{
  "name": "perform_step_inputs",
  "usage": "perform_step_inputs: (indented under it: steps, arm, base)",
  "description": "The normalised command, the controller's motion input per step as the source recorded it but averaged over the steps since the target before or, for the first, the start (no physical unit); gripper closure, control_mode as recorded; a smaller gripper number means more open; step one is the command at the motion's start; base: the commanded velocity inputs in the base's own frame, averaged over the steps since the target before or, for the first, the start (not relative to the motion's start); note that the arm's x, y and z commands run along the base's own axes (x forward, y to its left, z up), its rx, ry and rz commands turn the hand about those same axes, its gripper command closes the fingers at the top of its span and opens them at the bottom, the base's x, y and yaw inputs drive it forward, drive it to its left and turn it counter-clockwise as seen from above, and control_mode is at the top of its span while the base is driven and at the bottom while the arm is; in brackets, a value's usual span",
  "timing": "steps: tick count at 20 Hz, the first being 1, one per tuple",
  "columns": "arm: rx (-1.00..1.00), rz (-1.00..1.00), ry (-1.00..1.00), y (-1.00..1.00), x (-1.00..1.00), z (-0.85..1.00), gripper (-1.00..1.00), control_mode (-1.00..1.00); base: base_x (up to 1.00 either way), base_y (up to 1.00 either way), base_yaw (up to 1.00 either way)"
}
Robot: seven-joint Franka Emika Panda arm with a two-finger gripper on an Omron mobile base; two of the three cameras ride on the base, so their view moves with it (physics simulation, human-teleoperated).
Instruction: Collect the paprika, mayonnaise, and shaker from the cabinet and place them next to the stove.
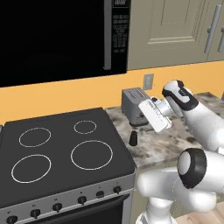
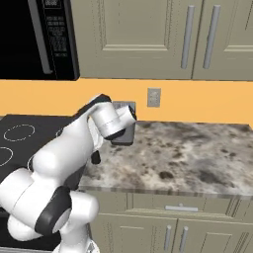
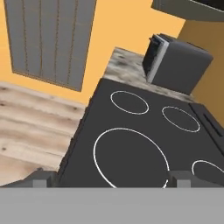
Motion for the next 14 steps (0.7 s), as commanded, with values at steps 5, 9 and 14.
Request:
perform_step_inputs:
  steps: [5, 9, 14]
  arm:
    - [0.0, -0.03, 0.0, 0.19, -0.68, 0.42, -1.0, -1.0]
    - [0.0, -0.16, 0.0, 0.27, -0.58, 0.42, -1.0, -1.0]
    - [0.01, -0.31, 0.0, 0.3, -0.58, 0.35, -1.0, -1.0]
  base:
    - [0.0, 0.0, 0.0]
    - [0.0, 0.0, 0.0]
    - [0.0, 0.0, 0.0]
